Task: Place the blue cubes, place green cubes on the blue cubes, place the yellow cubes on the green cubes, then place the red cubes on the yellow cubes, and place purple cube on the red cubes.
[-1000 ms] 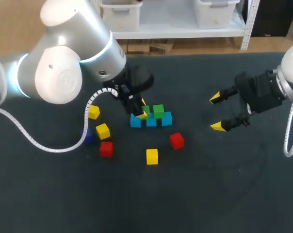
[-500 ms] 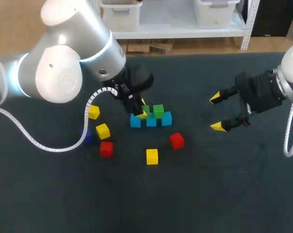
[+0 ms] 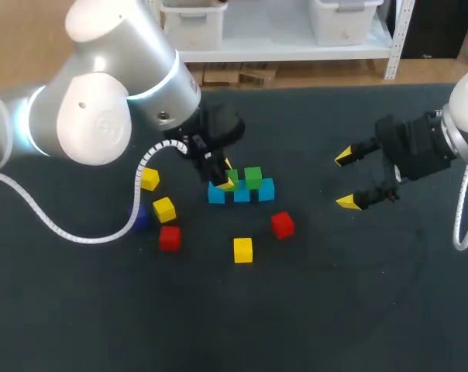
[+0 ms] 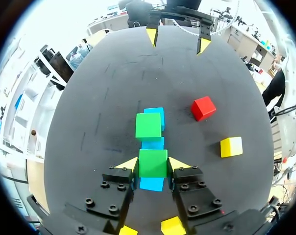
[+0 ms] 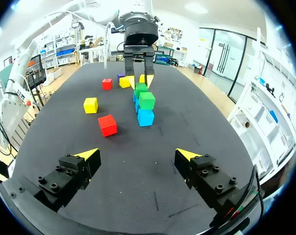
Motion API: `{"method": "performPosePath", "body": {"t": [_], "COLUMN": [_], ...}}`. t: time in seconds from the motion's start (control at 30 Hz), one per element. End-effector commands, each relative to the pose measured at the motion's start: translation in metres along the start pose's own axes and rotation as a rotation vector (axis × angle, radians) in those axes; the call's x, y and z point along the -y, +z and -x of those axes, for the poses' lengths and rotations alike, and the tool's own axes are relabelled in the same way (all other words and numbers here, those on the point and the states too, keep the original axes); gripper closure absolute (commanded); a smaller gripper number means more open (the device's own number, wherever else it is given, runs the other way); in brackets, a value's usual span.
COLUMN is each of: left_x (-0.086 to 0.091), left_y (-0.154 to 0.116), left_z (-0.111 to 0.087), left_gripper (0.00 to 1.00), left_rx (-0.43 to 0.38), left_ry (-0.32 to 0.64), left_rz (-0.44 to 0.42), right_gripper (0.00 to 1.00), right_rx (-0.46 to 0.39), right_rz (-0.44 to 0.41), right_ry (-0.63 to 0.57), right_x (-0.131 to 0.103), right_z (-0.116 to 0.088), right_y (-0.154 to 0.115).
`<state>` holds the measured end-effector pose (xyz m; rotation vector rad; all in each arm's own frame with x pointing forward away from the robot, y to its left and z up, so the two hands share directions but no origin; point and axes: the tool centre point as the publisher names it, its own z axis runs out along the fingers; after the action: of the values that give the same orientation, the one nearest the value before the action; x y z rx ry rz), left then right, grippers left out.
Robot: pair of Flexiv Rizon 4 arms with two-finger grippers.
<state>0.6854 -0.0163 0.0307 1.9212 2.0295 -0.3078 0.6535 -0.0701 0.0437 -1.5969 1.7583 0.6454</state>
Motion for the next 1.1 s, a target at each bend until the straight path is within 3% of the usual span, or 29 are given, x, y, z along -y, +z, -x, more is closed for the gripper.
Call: {"method": "performPosePath", "body": {"t": [0.03, 0.37, 0.53, 0.8, 0.97, 1.1], "left_x": [-0.0015, -0.0023, -0.0026, -0.0028, -0.0029, -0.0027], "left_y": [0.0001, 0.0005, 0.0004, 0.0014, 0.0014, 0.0017], "left_z": [0.0004, 0.001, 0.001, 0.0014, 0.0014, 0.001], "left_gripper": [1.0, 1.0, 0.89, 0.84, 0.69, 0.64], "left_rx": [-0.002, -0.004, -0.005, -0.005, -0.006, -0.006], "left_ry": [0.0, 0.003, 0.002, 0.002, 0.001, -0.001], "left_rz": [-0.002, -0.004, -0.005, -0.008, -0.009, -0.011], "right_gripper": [0.0, 0.0, 0.0, 0.0, 0.0, 0.0], "right_rx": [0.003, 0.003, 0.003, 0.003, 0.003, 0.003], "right_rz": [-0.001, -0.001, -0.001, -0.001, -0.001, -0.001], "right_ry": [-0.001, -0.001, -0.001, -0.001, -0.001, -0.001], "right_x": [-0.0004, -0.0004, -0.0004, -0.0004, -0.0004, -0.0004], "right_z": [-0.0005, -0.0005, -0.0005, -0.0005, -0.0005, -0.0005], "right_y": [-0.0003, -0.0003, -0.0003, -0.0003, -0.0003, -0.0003]}}
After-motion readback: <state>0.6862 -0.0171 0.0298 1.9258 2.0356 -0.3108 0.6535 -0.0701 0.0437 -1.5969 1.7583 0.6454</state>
